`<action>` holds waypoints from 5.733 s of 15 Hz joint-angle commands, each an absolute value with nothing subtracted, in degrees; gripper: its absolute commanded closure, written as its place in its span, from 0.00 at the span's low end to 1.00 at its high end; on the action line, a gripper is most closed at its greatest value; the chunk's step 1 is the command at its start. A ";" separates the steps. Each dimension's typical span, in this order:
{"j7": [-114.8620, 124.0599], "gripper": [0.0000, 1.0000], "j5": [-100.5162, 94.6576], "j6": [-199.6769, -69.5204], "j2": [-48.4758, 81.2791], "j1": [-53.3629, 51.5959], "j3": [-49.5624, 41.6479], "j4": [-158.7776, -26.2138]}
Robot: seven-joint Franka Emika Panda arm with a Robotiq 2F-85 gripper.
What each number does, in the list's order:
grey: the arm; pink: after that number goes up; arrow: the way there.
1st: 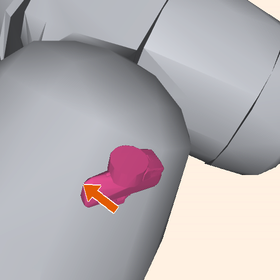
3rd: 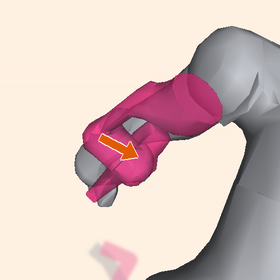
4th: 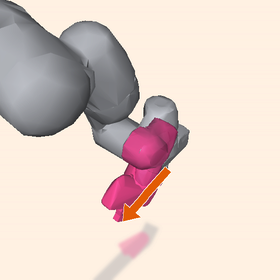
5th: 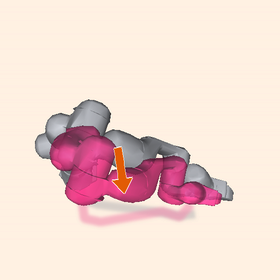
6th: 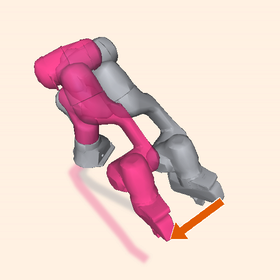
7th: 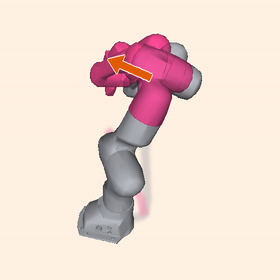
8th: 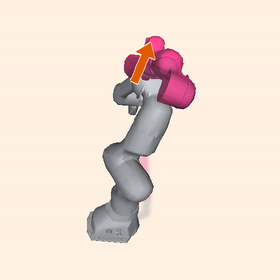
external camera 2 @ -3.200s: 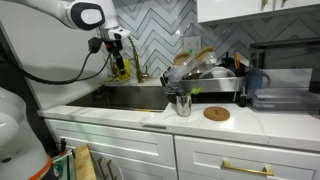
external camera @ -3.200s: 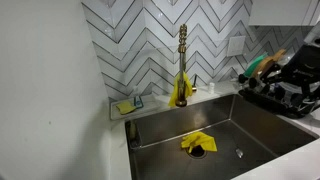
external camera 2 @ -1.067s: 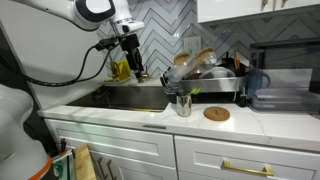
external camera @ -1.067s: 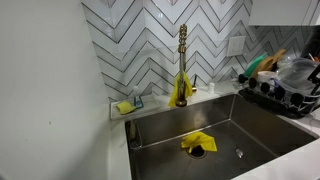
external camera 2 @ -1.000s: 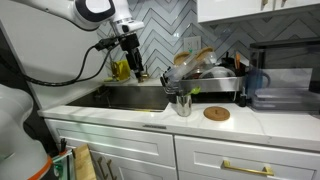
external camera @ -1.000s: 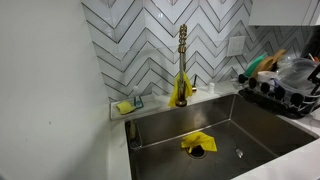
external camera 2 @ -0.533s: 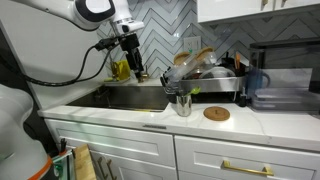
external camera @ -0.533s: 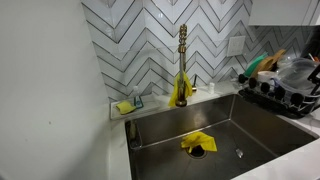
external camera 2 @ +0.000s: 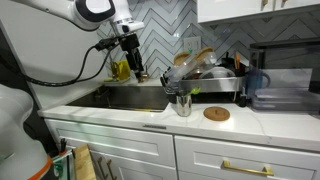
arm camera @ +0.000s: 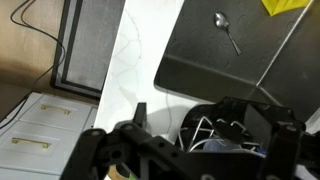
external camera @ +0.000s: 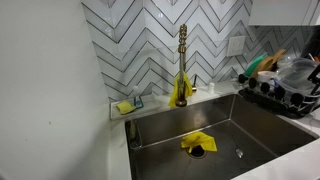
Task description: Remove the green measuring spoon from the silver cup and put it on the counter then place the cup upright.
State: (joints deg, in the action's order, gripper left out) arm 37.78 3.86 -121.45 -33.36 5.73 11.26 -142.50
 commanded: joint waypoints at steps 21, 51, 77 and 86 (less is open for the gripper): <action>42.37 0.00 -17.94 -134.11 -29.35 18.70 4.29 -149.05; 16.54 0.00 1.16 -140.21 -5.37 9.86 -4.91 -128.34; 16.74 0.28 0.40 -136.33 -2.12 8.58 -5.13 -126.08; 17.67 0.42 -0.23 -137.48 -1.97 8.68 -5.50 -125.72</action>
